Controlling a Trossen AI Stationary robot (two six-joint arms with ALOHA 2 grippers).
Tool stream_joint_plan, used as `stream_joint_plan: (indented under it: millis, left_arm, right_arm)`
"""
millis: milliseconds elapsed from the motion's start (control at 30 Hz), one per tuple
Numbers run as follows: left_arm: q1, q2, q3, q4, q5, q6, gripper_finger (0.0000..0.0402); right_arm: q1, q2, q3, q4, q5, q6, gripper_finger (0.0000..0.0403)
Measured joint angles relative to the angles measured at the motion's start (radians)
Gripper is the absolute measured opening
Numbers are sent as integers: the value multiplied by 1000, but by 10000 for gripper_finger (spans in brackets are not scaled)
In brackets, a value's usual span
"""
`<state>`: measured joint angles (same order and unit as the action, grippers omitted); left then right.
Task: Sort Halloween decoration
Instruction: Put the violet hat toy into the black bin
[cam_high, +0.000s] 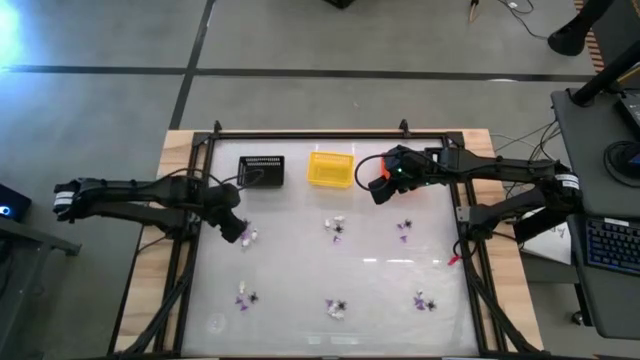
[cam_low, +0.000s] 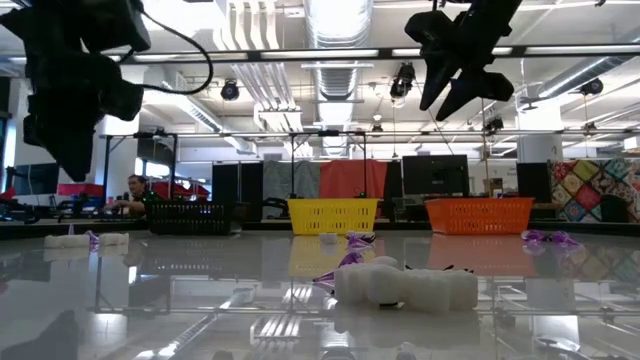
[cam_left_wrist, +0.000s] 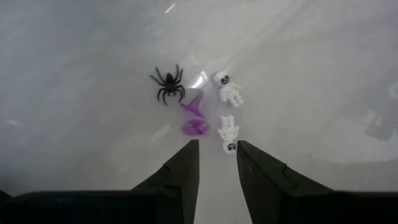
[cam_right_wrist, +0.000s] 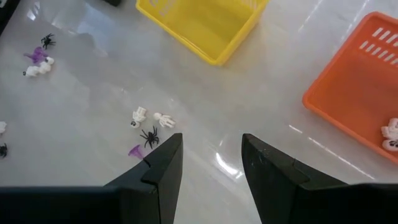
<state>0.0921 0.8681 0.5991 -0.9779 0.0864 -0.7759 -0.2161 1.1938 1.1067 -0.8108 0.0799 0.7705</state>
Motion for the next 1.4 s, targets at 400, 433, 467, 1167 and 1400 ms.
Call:
stream_joint_plan:
  millis: [400, 433, 467, 1167, 1400]
  left_arm:
    - [-35, 112, -30, 112, 1, -20, 91]
    - [-39, 122, -32, 124, 1, -19, 91]
    - [-42, 134, -35, 130, 1, -20, 91]
    - [-66, 303, -39, 174, 2, -47, 91]
    - [-66, 335, -39, 174, 2, -46, 91]
  right_arm:
    - [0, 0, 0, -75, -8, -79, 155]
    - [0, 0, 0, -82, -8, -84, 155]
    - [0, 0, 0, -85, -8, -87, 155]
    - [0, -1, 0, -120, -8, -143, 155]
    - [0, -1, 0, -128, -8, -147, 155]
